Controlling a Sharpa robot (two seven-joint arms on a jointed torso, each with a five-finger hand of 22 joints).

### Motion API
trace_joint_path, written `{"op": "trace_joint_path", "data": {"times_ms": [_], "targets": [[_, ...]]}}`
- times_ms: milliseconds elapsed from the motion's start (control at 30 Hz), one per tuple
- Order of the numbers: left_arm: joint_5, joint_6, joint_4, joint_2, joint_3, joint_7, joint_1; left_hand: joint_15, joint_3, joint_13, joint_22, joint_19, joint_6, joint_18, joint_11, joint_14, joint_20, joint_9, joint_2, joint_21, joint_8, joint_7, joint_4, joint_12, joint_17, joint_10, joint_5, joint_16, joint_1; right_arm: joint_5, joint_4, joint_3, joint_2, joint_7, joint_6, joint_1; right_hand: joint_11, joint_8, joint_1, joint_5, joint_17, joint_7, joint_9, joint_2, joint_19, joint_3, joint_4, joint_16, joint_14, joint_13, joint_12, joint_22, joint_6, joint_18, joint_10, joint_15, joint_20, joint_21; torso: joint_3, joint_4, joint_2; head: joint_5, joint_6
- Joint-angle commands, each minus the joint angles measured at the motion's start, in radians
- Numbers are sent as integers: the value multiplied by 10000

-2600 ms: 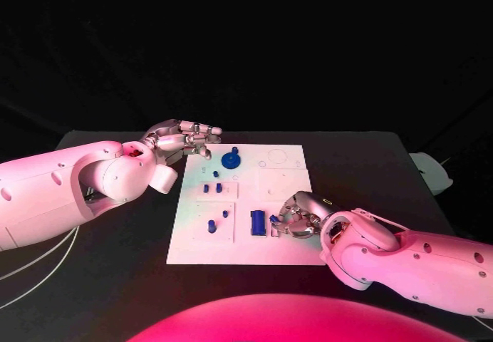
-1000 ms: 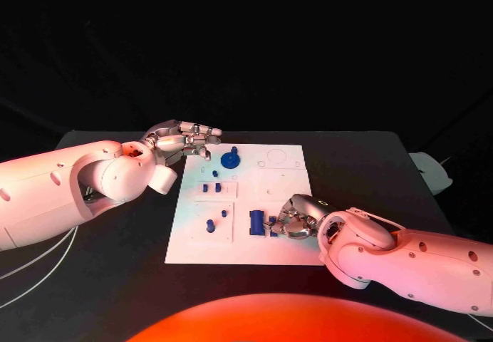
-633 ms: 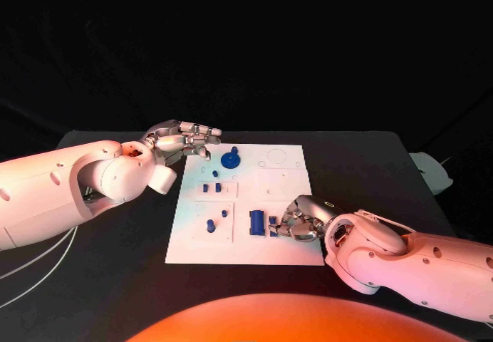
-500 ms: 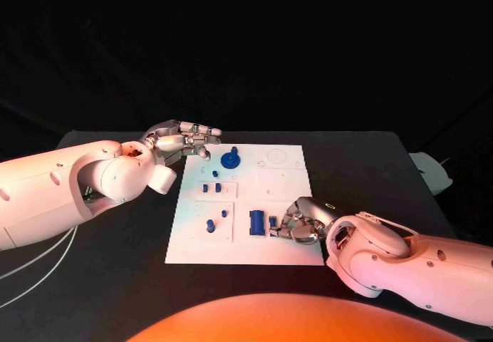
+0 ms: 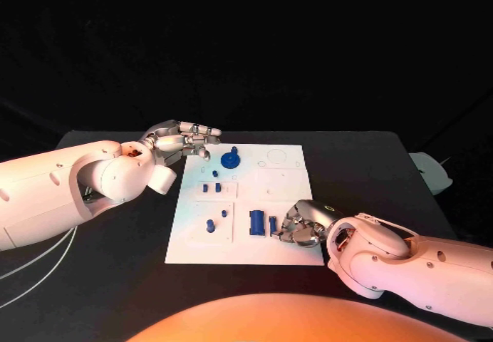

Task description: Assemble the parts on the task board

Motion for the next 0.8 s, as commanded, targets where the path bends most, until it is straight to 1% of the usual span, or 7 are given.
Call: {"op": "trace_joint_path", "data": {"times_ms": [33,200,367,533,600,700,800], "targets": [[-53,190,7,16,5,45,4,7,15,7,-17,26,-78,66,2,-58,22,15,-17,-43,53,-7,-23,26,-14,-76,13,42,-30,-125,-78,0,26,-35,218,-12,-23,53,145,-114,1955,-27,13,78,197,-6,-82,63,893,950,73,1949,5,-95,72,-97,-81,52,-3,5,5,-5,2],[-53,188,9,13,5,41,4,7,15,7,-17,26,-78,66,2,-58,22,15,-17,-43,53,-7,-23,26,-14,-76,13,42,-30,-163,-201,2,60,-89,72,-14,-27,59,174,-261,1981,-29,14,257,219,-15,-46,80,899,992,126,1965,27,-107,103,-101,-86,116,3,0,0,11,2],[-53,190,12,7,5,38,4,7,15,7,-17,26,-78,66,2,-58,22,15,-17,-43,53,-7,-23,26,-14,-76,13,42,-30,-175,-264,5,105,-94,-68,-13,-28,75,59,-286,2030,-32,21,338,252,-100,73,112,910,1063,222,1989,63,-125,157,-102,-88,215,14,-1,20,19,2],[-57,182,19,0,4,41,4,7,25,6,-18,30,-81,66,3,-60,21,15,-5,-45,63,-7,-25,43,-18,-83,14,44,-23,-202,-345,8,179,-109,98,-7,-35,80,75,-285,2046,-45,24,341,253,-125,74,123,914,1073,236,1989,69,-125,166,-106,-90,217,10,-4,14,35,2],[-74,186,27,-3,4,45,5,6,34,6,-19,32,-81,67,1,-61,20,16,4,-45,66,-8,-28,49,-19,-84,16,45,-14,-222,-386,8,206,-120,238,-3,-56,86,259,-327,2039,-68,30,311,249,-126,-45,118,912,1077,237,1986,64,-121,170,-121,-99,205,4,-4,14,28,2],[-90,190,37,-8,4,45,5,4,43,5,-18,34,-82,68,0,-61,18,16,13,-45,70,-9,-33,55,-20,-85,18,46,-3,-239,-428,8,238,-132,408,0,-68,80,548,-808,2015,-77,31,304,232,-87,-233,102,906,1068,213,1974,45,-113,159,-136,-113,160,1,1,15,47,2],[-97,193,36,-12,4,38,5,3,45,5,-18,35,-82,68,-1,-61,17,16,15,-45,71,-10,-35,57,-21,-86,19,46,1,-280,-422,8,249,-132,469,1,-67,74,631,-943,2001,-76,28,262,223,-87,-299,93,903,1059,196,1968,35,-109,151,-134,-114,138,7,-7,0,48,2]]}}
